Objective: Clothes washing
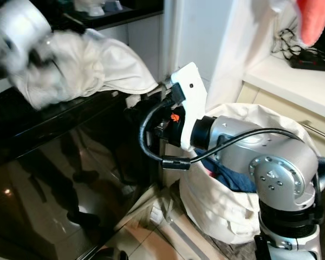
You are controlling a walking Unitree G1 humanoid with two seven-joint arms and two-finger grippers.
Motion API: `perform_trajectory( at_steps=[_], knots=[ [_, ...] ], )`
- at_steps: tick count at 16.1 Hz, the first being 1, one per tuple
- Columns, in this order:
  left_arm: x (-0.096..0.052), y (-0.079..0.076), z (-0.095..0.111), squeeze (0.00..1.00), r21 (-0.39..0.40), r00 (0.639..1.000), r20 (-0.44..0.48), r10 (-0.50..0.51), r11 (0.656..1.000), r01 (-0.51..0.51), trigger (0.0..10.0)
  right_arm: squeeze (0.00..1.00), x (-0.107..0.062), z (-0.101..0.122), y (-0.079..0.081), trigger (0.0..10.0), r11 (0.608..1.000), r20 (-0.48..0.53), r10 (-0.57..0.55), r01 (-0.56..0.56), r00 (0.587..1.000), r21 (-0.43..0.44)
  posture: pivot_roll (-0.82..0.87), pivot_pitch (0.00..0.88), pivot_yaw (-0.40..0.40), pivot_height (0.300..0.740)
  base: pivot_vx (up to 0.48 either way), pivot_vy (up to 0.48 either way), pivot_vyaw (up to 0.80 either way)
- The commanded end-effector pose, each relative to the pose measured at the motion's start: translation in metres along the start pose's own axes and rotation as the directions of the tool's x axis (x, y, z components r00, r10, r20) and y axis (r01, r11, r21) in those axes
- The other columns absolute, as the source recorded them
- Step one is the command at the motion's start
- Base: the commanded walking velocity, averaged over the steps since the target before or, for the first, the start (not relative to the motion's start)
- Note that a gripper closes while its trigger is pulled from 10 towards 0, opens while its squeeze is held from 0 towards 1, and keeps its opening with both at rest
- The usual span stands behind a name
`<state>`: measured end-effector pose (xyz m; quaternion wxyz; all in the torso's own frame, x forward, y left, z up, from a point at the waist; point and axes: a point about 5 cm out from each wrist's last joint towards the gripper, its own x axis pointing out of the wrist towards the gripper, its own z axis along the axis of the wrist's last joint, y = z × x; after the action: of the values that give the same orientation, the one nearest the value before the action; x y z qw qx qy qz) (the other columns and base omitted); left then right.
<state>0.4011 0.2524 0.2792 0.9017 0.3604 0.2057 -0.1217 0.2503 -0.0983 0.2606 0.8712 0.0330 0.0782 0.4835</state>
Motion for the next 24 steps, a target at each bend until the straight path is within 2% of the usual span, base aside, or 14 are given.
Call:
perform_trajectory(
  at_steps=[1, 2, 3, 6, 9, 11, 13, 14, 15, 16, 19, 20, 21, 24],
  knots=[
    [-0.001, 0.002, 0.003, 0.0, -0.026, 0.999, 0.023, 0.028, 0.999, -0.027, 10.0, 0.0, -0.001, -0.001, -0.001, 10.0, 1.0, -0.004, -0.013, 0.013, 1.0, 0.006, -0.03, 0.0, 0.049, 0.74, 0.0, 0.0, 0.0],
    [0.006, -0.005, -0.007, 0.0, -0.075, 0.999, -0.015, 0.044, 0.996, -0.045, 10.0, 0.0, -0.001, -0.002, -0.001, 10.0, 1.0, -0.005, -0.015, 0.015, 1.0, 0.008, -0.03, 0.0, 0.043, 0.74, 0.0, 0.0, 0.0],
    [0.009, -0.008, -0.02, 1.0, -0.125, 0.994, -0.083, 0.067, 0.989, -0.077, 10.0, 0.0, 0.0, -0.002, -0.001, 10.0, 1.0, -0.01, -0.014, 0.014, 1.0, 0.006, -0.03, 0.0, 0.043, 0.74, 0.0, 0.0, 0.0],
    [-0.012, 0.007, -0.024, 1.0, -0.209, 0.997, -0.045, 0.058, 0.976, -0.066, 10.0, 0.0, -0.001, 0.0, -0.002, 10.0, 1.0, -0.011, -0.019, 0.019, 1.0, 0.0, -0.04, 0.0, 0.049, 0.74, 0.0, 0.0, 0.0],
    [-0.041, -0.01, -0.049, 1.0, -0.202, 0.977, -0.014, -0.211, 0.958, 0.203, 10.0, 0.0, -0.004, -0.003, -0.002, 10.0, 1.0, -0.014, -0.028, 0.028, 1.0, 0.01, -0.03, 0.0, 0.046, 0.74, 0.0, 0.0, 0.0],
    [-0.056, -0.002, -0.071, 1.0, -0.251, 0.984, -0.017, -0.179, 0.953, 0.169, 10.0, 0.0, -0.003, -0.004, -0.001, 10.0, 1.0, -0.013, -0.02, 0.02, 1.0, 0.02, -0.01, 0.0, 0.022, 0.74, 0.0, 0.0, 0.0],
    [-0.077, 0.019, -0.064, 1.0, -0.295, 0.976, 0.207, -0.063, 0.948, 0.123, 10.0, 0.0, -0.001, -0.004, -0.002, 10.0, 1.0, -0.016, -0.006, 0.006, 1.0, 0.027, 0.0, 0.0, 0.012, 0.74, 0.0, 0.0, 0.0],
    [-0.088, 0.025, -0.047, 0.93, -0.304, 0.919, 0.392, -0.037, 0.938, 0.167, 10.0, 0.0, 0.001, -0.003, -0.002, 10.0, 1.0, -0.016, 0.001, -0.001, 1.0, 0.027, 0.02, 0.0, 0.005, 0.74, 0.0, 0.0, 0.0],
    [-0.098, 0.028, -0.024, 0.0, -0.312, 0.825, 0.564, 0.002, 0.926, 0.212, 10.0, 0.0, 0.002, -0.003, -0.002, 10.0, 1.0, -0.014, 0.006, -0.006, 1.0, 0.028, 0.02, 0.0, 0.005, 0.74, 0.0, 0.0, 0.0],
    [-0.109, 0.035, 0.009, 0.0, -0.352, 0.673, 0.731, 0.113, 0.907, 0.23, 10.0, 0.0, 0.002, -0.002, -0.002, 10.0, 1.0, -0.013, 0.007, -0.006, 1.0, 0.026, 0.01, 0.0, 0.005, 0.74, 0.0, 0.0, 0.0],
    [-0.105, 0.023, 0.055, 0.0, -0.32, 0.518, 0.85, 0.095, 0.875, 0.364, 10.0, 0.0, 0.002, -0.001, -0.002, 10.0, 1.0, -0.007, 0.002, -0.002, 1.0, 0.025, 0.0, 0.0, 0.019, 0.74, 0.0, 0.0, 0.0],
    [-0.076, -0.023, 0.054, 0.0, -0.107, 0.602, 0.767, -0.222, 0.881, 0.461, 10.0, 0.0, 0.002, -0.002, -0.002, 10.0, 1.0, -0.01, -0.006, 0.006, 1.0, 0.02, -0.01, 0.0, 0.032, 0.74, 0.0, 0.0, 0.0],
    [-0.063, -0.037, 0.049, 0.0, -0.071, 0.634, 0.712, -0.301, 0.868, 0.491, 10.0, 0.0, 0.001, -0.002, -0.002, 10.0, 1.0, -0.011, -0.01, 0.011, 1.0, 0.017, -0.02, 0.0, 0.038, 0.74, 0.0, 0.0, 0.0],
    [-0.006, -0.053, 0.033, 0.0, -0.19, 0.851, 0.481, -0.21, 0.923, 0.336, 10.0, 0.0, -0.003, -0.001, -0.003, 10.0, 1.0, -0.006, -0.027, 0.027, 1.0, 0.01, -0.03, 0.0, 0.045, 0.74, 0.0, 0.0, 0.0]
  ],
)
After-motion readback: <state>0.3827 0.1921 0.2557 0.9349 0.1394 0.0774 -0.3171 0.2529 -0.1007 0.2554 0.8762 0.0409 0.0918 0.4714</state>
